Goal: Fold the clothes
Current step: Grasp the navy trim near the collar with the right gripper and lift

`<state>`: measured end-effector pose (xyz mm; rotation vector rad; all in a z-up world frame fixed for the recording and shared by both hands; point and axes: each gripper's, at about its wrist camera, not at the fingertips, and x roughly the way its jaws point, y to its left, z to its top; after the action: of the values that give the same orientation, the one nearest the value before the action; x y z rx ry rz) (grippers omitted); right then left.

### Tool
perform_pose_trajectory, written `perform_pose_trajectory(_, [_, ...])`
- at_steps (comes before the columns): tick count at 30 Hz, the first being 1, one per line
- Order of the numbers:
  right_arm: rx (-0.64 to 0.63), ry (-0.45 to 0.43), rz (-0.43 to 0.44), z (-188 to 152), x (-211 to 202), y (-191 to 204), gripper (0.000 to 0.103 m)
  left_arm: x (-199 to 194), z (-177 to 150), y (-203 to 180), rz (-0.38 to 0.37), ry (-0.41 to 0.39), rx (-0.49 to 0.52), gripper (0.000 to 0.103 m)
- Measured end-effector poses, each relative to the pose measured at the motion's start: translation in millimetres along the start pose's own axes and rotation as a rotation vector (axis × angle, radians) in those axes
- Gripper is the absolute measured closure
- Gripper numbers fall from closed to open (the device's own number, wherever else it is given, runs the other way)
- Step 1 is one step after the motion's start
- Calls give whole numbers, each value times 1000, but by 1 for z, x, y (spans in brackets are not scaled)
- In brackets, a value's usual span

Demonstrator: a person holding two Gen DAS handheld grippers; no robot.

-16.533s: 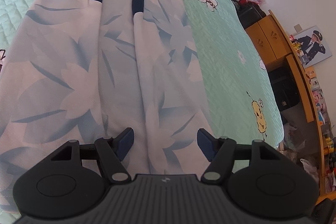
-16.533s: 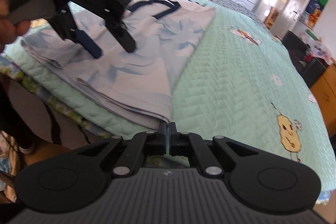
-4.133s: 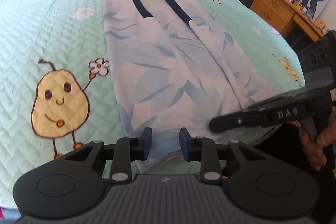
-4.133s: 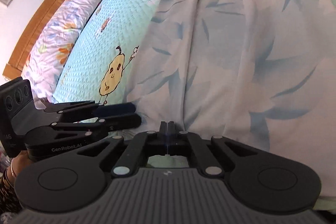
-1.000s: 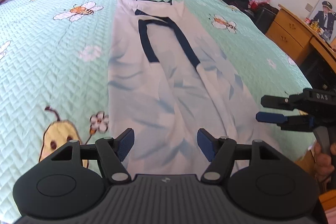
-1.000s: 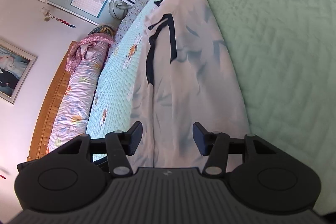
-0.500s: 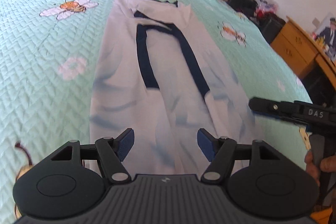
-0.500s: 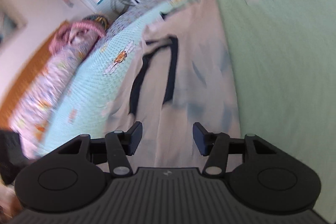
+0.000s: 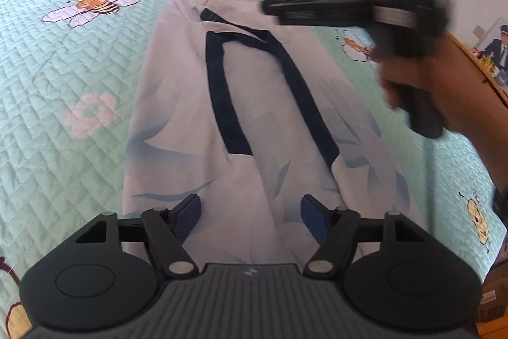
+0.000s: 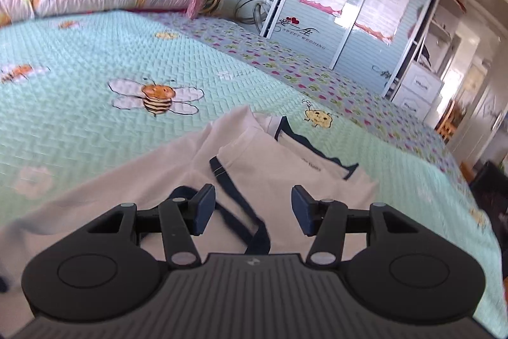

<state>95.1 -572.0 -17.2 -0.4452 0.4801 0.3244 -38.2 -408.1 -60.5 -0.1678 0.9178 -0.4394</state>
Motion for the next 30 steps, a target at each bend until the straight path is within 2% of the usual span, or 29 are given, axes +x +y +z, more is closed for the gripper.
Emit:
perform_pose_trajectory(2, [-14,7,-11,4,15,2,48,0,1,1,-14,-5,-5,30])
perform_pose_trajectory(6, [147,35,87,-4,13,-1,48,-2,5,7,-17,-27,-31,30])
perform_pose_trajectory(12, [412,122,200,-33,11,-13,48,3,8,-9,113,-49,65,30])
perform_pose_trajectory(16, [886,164,436,-63,20,-47,48,15,8,-23,176,-28,157,30])
perform_pose_trajectory(18, [1025,179,504,-72,27,-52,48,18,8,-26,176,-23,167,30])
perform_pose_trajectory(19, [1060,188,511,-75,30,-53,48,17,9,-27,171,-23,168,30])
perform_pose_trajectory(22, [1107,199,547,-75,42,-49,48,16,10,-28,157,-25,171,30])
perform_pose_trajectory(27, [1098,236,626,-69,61,-25,48,16,8,-35,153,-20,208,30])
perform_pose_trajectory(30, [1070,233,611,-65,63,-18,48,18,7,-36,151,-15,213,31])
